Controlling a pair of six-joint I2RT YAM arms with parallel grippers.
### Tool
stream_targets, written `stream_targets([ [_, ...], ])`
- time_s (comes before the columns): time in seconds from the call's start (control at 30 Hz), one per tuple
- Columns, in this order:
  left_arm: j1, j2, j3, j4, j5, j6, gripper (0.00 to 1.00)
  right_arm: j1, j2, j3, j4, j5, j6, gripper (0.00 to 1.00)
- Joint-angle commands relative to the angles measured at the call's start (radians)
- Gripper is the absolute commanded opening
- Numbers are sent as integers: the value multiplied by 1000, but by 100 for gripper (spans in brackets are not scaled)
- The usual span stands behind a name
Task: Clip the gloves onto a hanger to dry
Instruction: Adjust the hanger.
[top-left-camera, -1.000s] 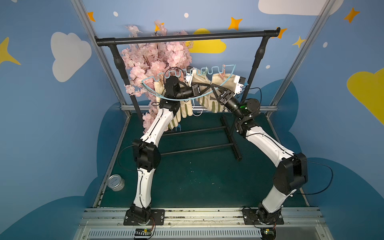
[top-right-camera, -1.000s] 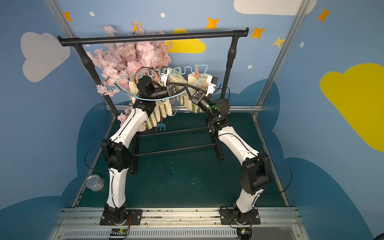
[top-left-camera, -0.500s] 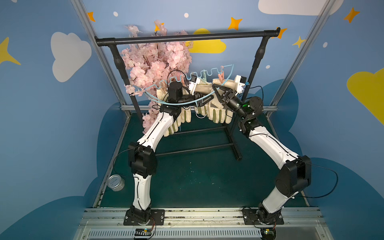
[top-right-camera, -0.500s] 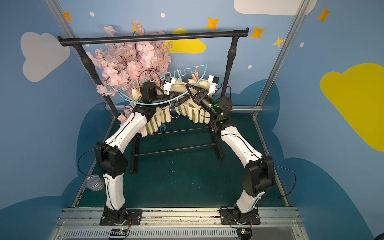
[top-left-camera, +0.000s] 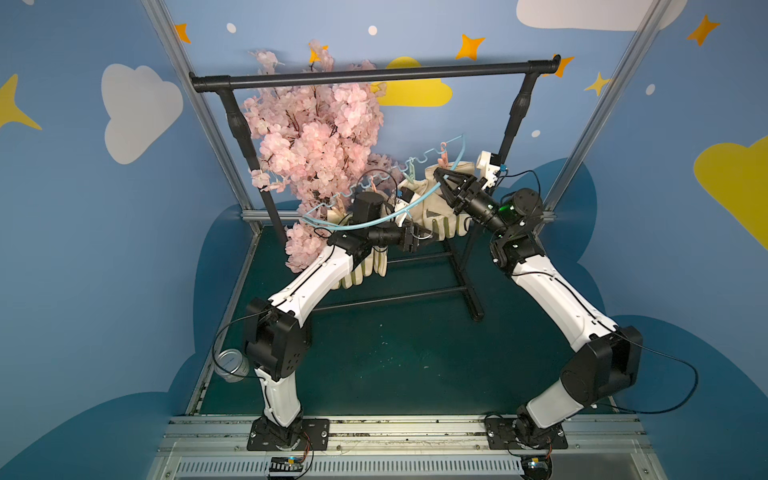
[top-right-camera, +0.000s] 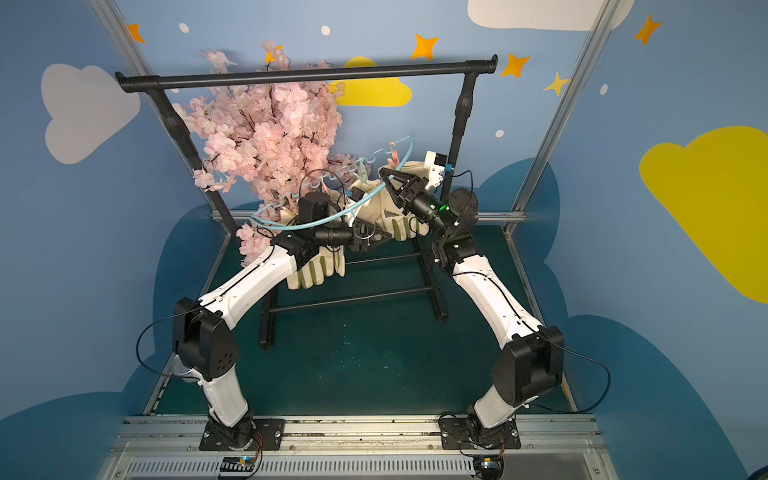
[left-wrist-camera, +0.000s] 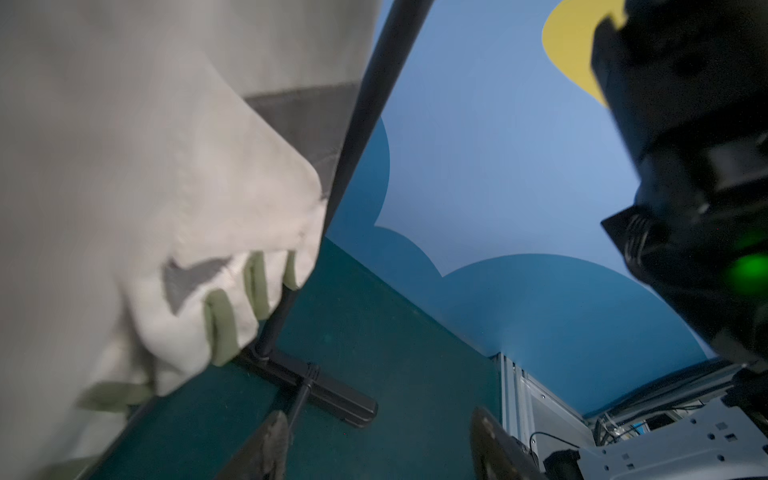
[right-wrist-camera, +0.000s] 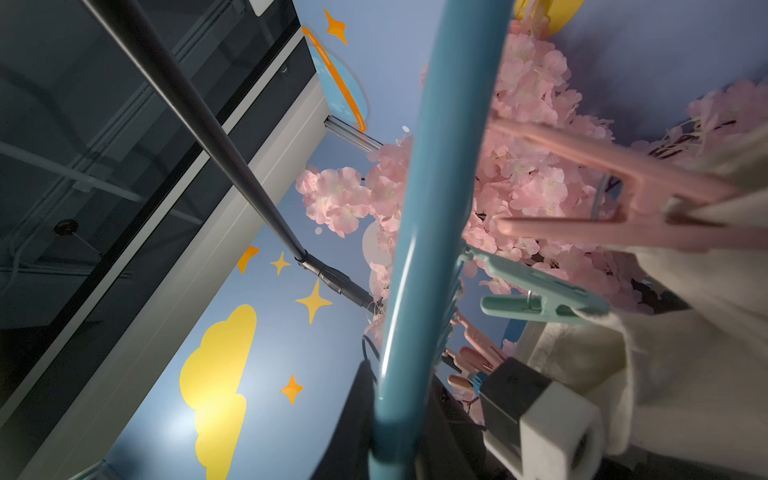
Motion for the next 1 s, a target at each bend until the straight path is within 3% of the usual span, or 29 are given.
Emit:
stream_targets([
  [0.0, -51, -142, -77, -20, -30, 67, 69, -56, -34, -3, -80, 106, -106, 0],
  [0.37, -182, -318, -260, -93, -106, 117, 68, -93, -47, 10, -207, 80, -103, 0],
  [0.67, -185, -185, -242, -126, -92, 53, 69, -98, -56, 20, -166, 74, -79, 0],
  [0.97, -254, -104, -242, -178, -196, 138, 64, -112, -36, 65, -184, 80, -74, 0],
])
